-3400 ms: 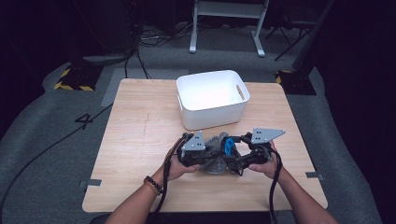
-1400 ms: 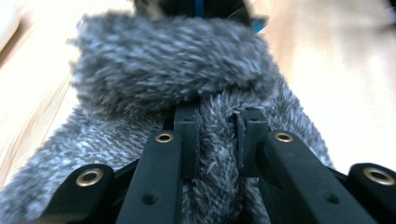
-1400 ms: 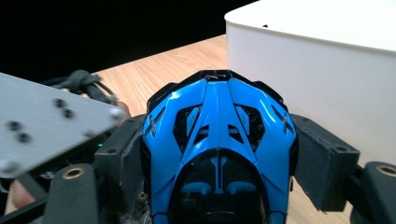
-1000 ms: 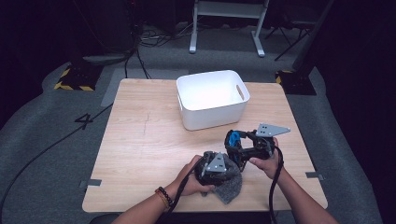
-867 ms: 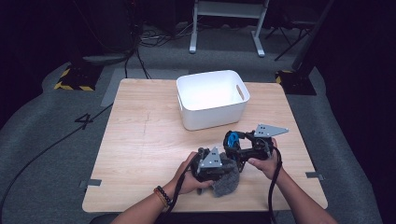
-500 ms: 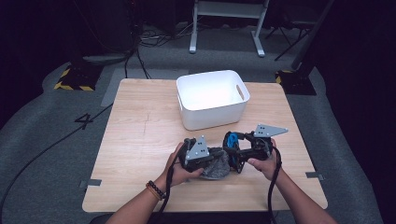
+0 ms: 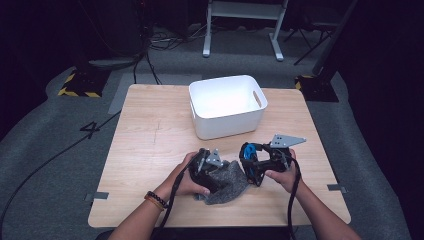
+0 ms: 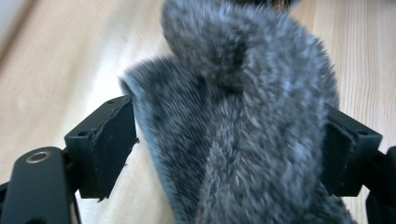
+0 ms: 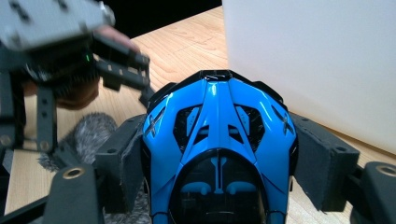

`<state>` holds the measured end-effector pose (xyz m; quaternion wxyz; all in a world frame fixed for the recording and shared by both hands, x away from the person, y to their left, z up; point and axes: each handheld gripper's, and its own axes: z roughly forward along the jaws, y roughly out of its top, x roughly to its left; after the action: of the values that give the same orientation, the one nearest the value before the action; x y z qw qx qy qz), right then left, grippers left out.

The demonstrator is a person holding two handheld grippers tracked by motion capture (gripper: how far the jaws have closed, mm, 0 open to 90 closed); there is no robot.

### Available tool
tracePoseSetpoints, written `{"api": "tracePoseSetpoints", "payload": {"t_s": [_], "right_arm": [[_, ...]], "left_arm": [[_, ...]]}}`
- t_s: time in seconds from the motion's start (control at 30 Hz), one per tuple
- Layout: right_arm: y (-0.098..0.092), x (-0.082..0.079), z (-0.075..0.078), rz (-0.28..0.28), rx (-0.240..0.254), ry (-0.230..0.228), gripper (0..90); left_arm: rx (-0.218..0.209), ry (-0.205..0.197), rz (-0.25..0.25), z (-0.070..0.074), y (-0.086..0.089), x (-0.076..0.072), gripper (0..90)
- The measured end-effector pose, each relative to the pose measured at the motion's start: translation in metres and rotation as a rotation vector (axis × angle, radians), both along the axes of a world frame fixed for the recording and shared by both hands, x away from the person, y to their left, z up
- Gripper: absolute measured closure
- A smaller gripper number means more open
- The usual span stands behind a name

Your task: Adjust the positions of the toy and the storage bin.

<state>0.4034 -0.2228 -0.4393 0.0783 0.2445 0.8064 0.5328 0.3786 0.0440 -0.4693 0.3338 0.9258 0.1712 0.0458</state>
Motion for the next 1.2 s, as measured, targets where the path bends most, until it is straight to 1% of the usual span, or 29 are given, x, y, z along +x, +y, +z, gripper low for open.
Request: {"api": "tracePoseSetpoints", "payload": {"t_s": [0.03,0.07,0.13,0.17,0.2,0.23,0.3,0.33,0.37,0.4,0.43,0.47,0.5,0.53,0.57,0.6,0.63,0.67,0.7,0.73,0.8,0.87,0.93,1.0,1.03,1.1,1.13,1.2], "right_arm": [[0.000,0.000,0.000,0.000,0.001,0.000,26.5],[0.000,0.000,0.000,0.000,0.006,0.002,26.5],[0.001,0.000,0.000,-0.002,0.012,0.003,26.5],[0.001,0.000,0.000,0.000,0.014,0.004,26.5],[0.001,-0.001,0.000,0.003,0.016,0.004,26.5],[0.002,-0.001,0.001,0.005,0.017,0.004,26.5],[0.003,-0.002,0.001,0.009,0.023,0.003,26.5],[0.004,-0.002,0.002,0.013,0.027,0.003,26.5],[0.004,-0.003,0.003,0.016,0.029,0.003,26.5],[0.005,-0.003,0.003,0.017,0.030,0.001,26.5],[0.006,-0.004,0.004,0.018,0.029,-0.001,26.5],[0.006,-0.004,0.004,0.021,0.033,0.000,26.5],[0.006,-0.005,0.004,0.024,0.035,-0.002,26.5],[0.006,-0.005,0.005,0.025,0.039,-0.003,26.5],[0.006,-0.005,0.005,0.026,0.040,-0.002,26.5],[0.006,-0.005,0.005,0.028,0.042,-0.002,26.5],[0.005,-0.005,0.005,0.032,0.047,-0.001,26.5],[0.005,-0.005,0.005,0.037,0.051,0.000,26.5],[0.005,-0.005,0.005,0.048,0.060,0.003,26.5],[0.005,-0.005,0.004,0.064,0.070,0.005,26.5],[0.006,-0.007,0.004,0.099,0.085,0.001,26.5],[0.010,-0.009,0.005,0.129,0.084,-0.003,26.5],[0.013,-0.011,0.005,0.152,0.078,-0.009,26.5],[0.014,-0.012,0.004,0.168,0.085,-0.008,26.5],[0.014,-0.012,0.004,0.169,0.091,-0.012,26.5],[0.013,-0.013,0.005,0.172,0.120,-0.022,26.5],[0.013,-0.014,0.007,0.176,0.137,-0.025,26.5],[0.013,-0.017,0.011,0.187,0.167,-0.041,26.5]], "left_arm": [[0.027,0.008,0.006,-0.005,-0.003,0.001,18.5],[0.043,0.017,-0.001,-0.008,-0.004,0.002,25.5],[0.081,0.022,0.009,-0.016,-0.009,0.003,33.4],[0.072,0.025,0.012,-0.018,-0.011,0.004,36.8],[0.063,0.017,0.010,-0.017,-0.012,0.003,41.2],[0.063,0.005,0.010,-0.016,-0.014,0.004,51.6],[0.060,0.003,-0.006,-0.017,-0.016,0.004,62.1],[0.060,-0.002,-0.013,-0.017,-0.016,0.005,64.5],[0.056,0.000,-0.008,-0.017,-0.016,0.005,67.3],[0.048,-0.007,-0.009,-0.017,-0.016,0.005,69.7],[0.036,-0.036,0.000,-0.017,-0.016,0.003,71.7],[0.026,-0.039,0.005,-0.017,-0.016,0.003,74.0],[0.002,-0.042,0.008,-0.016,-0.015,0.003,74.8],[-0.019,-0.060,0.020,-0.014,-0.014,0.002,75.5],[-0.051,-0.079,0.033,-0.010,-0.011,0.001,75.6],[-0.105,-0.094,0.040,-0.005,-0.007,0.001,75.7],[-0.158,-0.116,0.057,0.002,-0.003,0.001,75.9],[-0.209,-0.128,0.079,0.008,0.002,0.001,76.1],[-0.257,-0.145,0.094,0.015,0.007,0.002,76.1],[-0.298,-0.157,0.095,0.020,0.012,0.002,76.1],[-0.313,-0.193,0.097,0.025,0.014,0.000,76.1],[-0.345,-0.209,0.097,0.027,0.016,-0.001,76.1],[-0.346,-0.211,0.098,0.028,0.015,0.000,76.1],[-0.334,-0.213,0.101,0.026,0.011,0.001,76.1],[-0.328,-0.205,0.099,0.024,0.008,0.001,76.1],[-0.300,-0.193,0.092,0.018,0.001,0.002,76.1],[-0.270,-0.178,0.082,0.013,-0.005,0.003,76.1],[-0.242,-0.163,0.070,0.005,-0.015,0.004,76.1]]}}
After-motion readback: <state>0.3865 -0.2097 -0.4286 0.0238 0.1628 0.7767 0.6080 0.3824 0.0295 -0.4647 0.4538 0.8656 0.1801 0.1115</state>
